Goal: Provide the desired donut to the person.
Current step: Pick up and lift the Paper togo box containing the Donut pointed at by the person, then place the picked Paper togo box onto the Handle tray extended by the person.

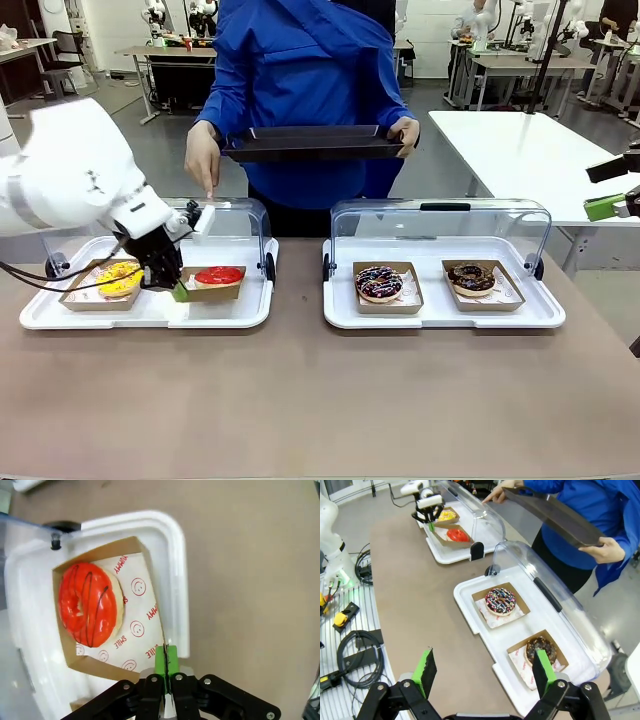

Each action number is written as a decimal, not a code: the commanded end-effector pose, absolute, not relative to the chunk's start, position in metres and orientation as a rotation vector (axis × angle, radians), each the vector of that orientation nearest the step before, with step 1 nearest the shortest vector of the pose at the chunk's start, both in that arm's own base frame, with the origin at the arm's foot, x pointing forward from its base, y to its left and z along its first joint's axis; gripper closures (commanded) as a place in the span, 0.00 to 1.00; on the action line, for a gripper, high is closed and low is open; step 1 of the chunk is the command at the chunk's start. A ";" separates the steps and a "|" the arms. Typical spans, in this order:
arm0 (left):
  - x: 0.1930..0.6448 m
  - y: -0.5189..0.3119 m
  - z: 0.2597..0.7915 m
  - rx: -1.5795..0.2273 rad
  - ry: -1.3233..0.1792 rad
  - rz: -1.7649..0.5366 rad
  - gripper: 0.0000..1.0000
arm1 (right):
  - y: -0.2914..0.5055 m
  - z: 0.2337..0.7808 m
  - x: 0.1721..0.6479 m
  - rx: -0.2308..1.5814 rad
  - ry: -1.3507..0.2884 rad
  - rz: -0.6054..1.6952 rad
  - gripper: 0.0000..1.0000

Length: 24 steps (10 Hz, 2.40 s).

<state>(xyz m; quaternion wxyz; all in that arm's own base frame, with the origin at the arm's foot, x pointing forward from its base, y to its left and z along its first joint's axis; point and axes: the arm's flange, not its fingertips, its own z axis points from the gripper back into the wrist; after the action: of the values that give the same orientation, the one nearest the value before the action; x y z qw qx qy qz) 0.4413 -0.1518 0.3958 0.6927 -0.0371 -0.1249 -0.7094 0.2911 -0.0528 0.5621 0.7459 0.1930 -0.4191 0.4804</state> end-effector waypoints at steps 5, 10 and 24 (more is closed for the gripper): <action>0.301 -0.100 0.502 0.019 -0.502 -1.629 1.00 | -0.051 0.562 0.294 0.449 -0.932 1.051 0.00; 0.279 -0.055 0.529 0.082 -0.554 -1.537 1.00 | -0.051 0.562 0.294 0.449 -0.932 1.051 0.00; 0.295 -0.050 0.531 0.050 -0.593 -1.575 1.00 | -0.051 0.562 0.294 0.449 -0.932 1.051 0.00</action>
<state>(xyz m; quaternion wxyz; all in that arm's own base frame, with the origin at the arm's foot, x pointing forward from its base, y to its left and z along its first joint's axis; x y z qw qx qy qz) 0.3064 -0.0481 0.5543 0.6763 0.0140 -0.2579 -0.6898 0.2914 -0.0525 0.5618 0.7462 0.1930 -0.4182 0.4807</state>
